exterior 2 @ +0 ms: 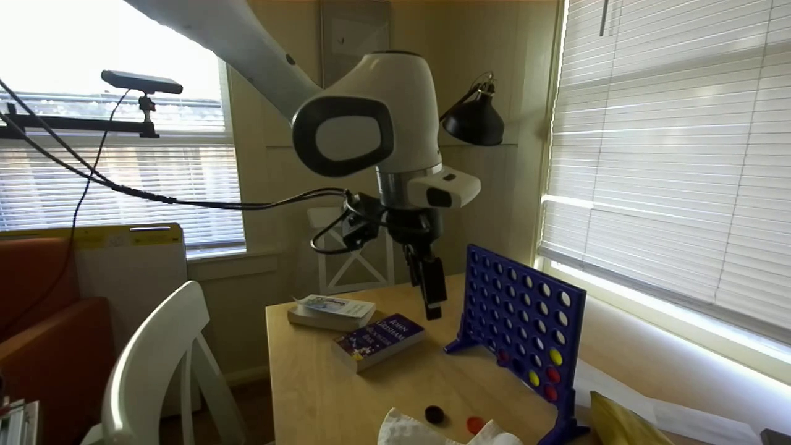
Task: Put the orange disc in the blue board
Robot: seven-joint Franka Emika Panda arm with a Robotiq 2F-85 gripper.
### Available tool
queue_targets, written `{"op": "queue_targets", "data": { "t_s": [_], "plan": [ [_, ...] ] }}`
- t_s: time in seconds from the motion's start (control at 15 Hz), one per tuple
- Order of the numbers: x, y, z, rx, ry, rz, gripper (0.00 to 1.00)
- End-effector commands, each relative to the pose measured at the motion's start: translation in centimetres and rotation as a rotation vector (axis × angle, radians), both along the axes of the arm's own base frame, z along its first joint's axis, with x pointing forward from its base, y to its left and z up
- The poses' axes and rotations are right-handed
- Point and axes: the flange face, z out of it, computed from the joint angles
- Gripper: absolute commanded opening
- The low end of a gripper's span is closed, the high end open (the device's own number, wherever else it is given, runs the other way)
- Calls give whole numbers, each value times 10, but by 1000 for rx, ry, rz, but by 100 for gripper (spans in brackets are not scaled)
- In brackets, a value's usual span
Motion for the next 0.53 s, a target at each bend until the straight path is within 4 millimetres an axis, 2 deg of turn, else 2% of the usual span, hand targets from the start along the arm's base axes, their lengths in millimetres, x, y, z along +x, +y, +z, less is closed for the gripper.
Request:
{"op": "queue_targets", "data": {
  "t_s": [0.0, 0.2, 0.4, 0.47],
  "plan": [
    [22, -26, -24, -29, -19, -85, 100],
    [21, -43, -43, -58, -13, -107, 100],
    [11, -62, -59, -100, 31, -104, 100],
    [10, -49, -54, -68, 14, -96, 100]
  ]
}}
